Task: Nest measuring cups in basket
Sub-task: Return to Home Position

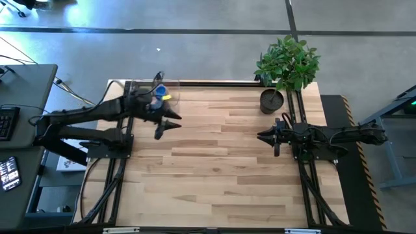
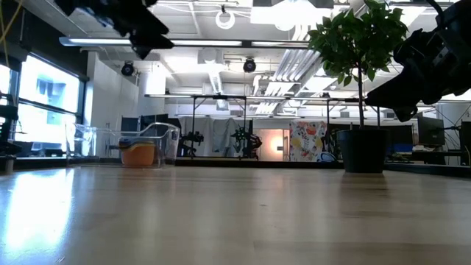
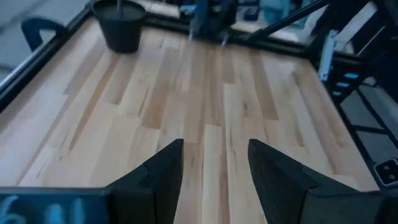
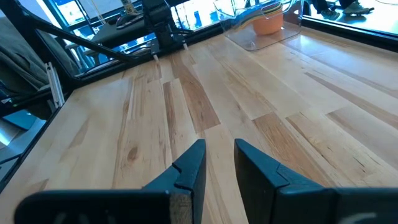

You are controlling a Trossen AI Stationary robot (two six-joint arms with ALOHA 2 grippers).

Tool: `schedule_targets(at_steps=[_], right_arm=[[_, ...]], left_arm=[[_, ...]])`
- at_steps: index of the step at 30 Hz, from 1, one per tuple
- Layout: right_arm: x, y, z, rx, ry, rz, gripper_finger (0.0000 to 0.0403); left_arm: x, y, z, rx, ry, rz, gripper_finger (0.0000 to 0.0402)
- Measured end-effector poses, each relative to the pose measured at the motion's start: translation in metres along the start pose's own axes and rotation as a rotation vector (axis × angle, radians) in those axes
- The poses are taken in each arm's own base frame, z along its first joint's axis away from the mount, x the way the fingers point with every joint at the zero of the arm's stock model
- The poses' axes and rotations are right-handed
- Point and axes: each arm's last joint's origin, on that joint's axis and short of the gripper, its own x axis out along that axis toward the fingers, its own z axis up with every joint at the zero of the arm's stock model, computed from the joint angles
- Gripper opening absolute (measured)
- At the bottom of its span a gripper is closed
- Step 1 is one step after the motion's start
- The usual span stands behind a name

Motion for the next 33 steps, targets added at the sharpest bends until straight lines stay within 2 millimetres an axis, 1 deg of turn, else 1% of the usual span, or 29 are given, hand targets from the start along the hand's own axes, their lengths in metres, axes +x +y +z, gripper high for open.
schedule_targets(at_steps=[3, 9, 12, 16, 22, 25, 29, 33], right_arm=[[0.0, 0.0, 0.0, 0.0, 0.0, 0.0, 0.0075], [0.0, 0.0, 0.0, 0.0, 0.0, 0.0, 0.0075], [0.0, 0.0, 0.0, 0.0, 0.0, 0.0, 0.0075], [0.0, 0.0, 0.0, 0.0, 0.0, 0.0, 0.0075], [0.0, 0.0, 0.0, 0.0, 0.0, 0.0, 0.0075], [0.0, 0.0, 0.0, 0.0, 0.0, 0.0, 0.0075], [0.0, 0.0, 0.0, 0.0, 0.0, 0.0, 0.0075], [0.0, 0.0, 0.0, 0.0, 0.0, 0.0, 0.0075]], left_arm=[[-0.011, -0.003, -0.019, -0.007, -0.041, 0.0, 0.017], [-0.024, -0.005, -0.061, -0.054, -0.072, 0.03, 0.017], [-0.027, -0.006, -0.081, -0.042, -0.118, 0.035, 0.017], [-0.029, -0.005, -0.1, -0.019, -0.205, 0.053, 0.017], [-0.026, -0.003, -0.125, 0.042, -0.288, 0.074, 0.017], [-0.025, -0.002, -0.133, 0.056, -0.316, 0.087, 0.017], [-0.022, 0.0, -0.144, 0.132, -0.31, 0.112, 0.017], [-0.017, 0.001, -0.153, 0.136, -0.292, 0.114, 0.017]])
